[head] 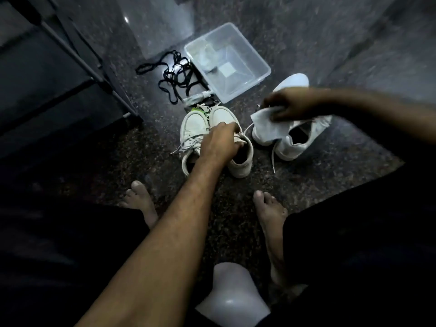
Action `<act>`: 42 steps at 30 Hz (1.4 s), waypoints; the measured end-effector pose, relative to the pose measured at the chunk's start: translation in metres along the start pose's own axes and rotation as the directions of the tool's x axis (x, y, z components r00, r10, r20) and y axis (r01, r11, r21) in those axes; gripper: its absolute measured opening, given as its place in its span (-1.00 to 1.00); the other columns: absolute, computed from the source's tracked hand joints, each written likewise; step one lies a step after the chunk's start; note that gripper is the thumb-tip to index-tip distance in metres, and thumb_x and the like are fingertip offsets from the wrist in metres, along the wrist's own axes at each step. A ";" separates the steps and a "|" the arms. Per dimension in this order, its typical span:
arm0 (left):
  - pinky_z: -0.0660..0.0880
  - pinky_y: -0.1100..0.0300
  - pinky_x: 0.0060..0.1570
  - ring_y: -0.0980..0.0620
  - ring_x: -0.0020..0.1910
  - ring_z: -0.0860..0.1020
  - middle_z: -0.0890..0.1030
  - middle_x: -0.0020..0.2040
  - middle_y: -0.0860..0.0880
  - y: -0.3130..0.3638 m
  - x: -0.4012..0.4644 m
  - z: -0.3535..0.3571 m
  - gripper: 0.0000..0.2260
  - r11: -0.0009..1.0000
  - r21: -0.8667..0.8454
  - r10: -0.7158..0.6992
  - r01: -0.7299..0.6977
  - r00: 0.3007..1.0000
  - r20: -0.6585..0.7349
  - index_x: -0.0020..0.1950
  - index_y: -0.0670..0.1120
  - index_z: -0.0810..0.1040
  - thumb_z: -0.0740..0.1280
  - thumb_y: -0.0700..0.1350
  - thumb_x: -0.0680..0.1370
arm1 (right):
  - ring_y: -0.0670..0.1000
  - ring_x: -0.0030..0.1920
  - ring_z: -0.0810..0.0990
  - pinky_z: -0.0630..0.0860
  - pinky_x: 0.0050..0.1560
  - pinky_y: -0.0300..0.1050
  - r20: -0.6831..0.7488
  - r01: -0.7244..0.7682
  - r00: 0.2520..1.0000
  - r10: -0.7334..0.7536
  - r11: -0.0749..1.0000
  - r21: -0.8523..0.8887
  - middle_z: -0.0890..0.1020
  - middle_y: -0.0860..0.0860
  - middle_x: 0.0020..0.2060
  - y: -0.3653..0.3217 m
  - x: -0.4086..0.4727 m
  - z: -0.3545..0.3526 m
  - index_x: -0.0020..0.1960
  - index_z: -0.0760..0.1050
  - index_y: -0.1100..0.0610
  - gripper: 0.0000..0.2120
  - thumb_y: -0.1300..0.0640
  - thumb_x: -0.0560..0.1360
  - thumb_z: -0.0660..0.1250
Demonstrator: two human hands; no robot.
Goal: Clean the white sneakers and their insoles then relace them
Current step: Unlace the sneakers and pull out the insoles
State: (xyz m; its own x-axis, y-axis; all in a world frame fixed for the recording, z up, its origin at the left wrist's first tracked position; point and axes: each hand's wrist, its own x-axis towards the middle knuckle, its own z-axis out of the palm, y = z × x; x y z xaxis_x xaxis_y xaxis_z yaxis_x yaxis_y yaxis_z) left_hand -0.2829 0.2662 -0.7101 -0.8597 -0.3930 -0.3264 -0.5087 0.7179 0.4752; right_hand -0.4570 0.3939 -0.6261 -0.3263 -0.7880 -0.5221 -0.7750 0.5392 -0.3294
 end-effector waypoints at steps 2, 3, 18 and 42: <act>0.51 -0.04 0.06 -0.16 0.20 0.49 0.51 0.18 -0.11 -0.008 0.007 0.017 -0.61 0.994 0.106 0.029 -0.029 1.000 -0.002 0.27 0.05 0.52 0.46 0.09 0.48 | 0.14 0.07 0.59 0.50 0.10 0.08 -0.146 -0.028 0.988 0.054 0.985 0.169 0.63 0.12 0.06 0.015 0.009 0.047 0.20 0.51 0.16 -0.70 0.11 0.50 0.35; 0.52 -0.05 0.05 -0.16 0.20 0.47 0.48 0.18 -0.10 -0.013 0.011 0.023 -0.58 0.988 0.149 0.033 -0.034 0.999 0.012 0.26 0.06 0.50 0.48 0.10 0.46 | 0.13 0.05 0.59 0.50 0.07 0.10 -0.201 -0.041 0.974 0.103 0.956 0.291 0.63 0.10 0.02 0.015 0.013 0.075 0.16 0.50 0.16 -0.73 0.10 0.49 0.36; 0.40 0.09 -0.23 -0.19 -0.14 0.59 0.60 -0.25 -0.17 -0.015 0.087 0.006 -0.74 0.979 0.145 0.115 -0.142 0.977 0.180 -0.17 -0.14 0.66 0.43 0.05 0.51 | 0.16 -0.04 0.51 0.50 -0.06 0.06 -0.453 0.238 0.844 -0.288 0.957 -0.165 0.61 0.08 0.04 -0.011 0.006 0.185 0.13 0.57 0.16 -0.68 0.08 0.68 0.06; 0.62 0.03 -0.06 0.09 -0.17 0.66 0.70 -0.23 0.10 -0.049 0.084 0.029 -0.85 0.959 -0.256 -0.115 0.119 0.993 0.032 -0.05 0.08 0.72 0.41 0.11 0.52 | 0.06 -0.30 0.48 0.37 -0.34 -0.05 -0.540 -0.073 0.816 0.203 0.965 0.252 0.48 0.00 -0.27 0.001 0.016 0.127 -0.25 0.43 0.11 -0.65 -0.14 0.54 0.28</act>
State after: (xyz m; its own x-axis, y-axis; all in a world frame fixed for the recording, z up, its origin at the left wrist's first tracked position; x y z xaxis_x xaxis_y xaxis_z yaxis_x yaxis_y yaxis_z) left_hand -0.3285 0.2148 -0.7848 -0.7937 -0.4541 -0.4048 -0.6025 0.4949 0.6262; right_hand -0.3942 0.4193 -0.7352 -0.7165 -0.6943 -0.0681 -0.5873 0.6530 -0.4782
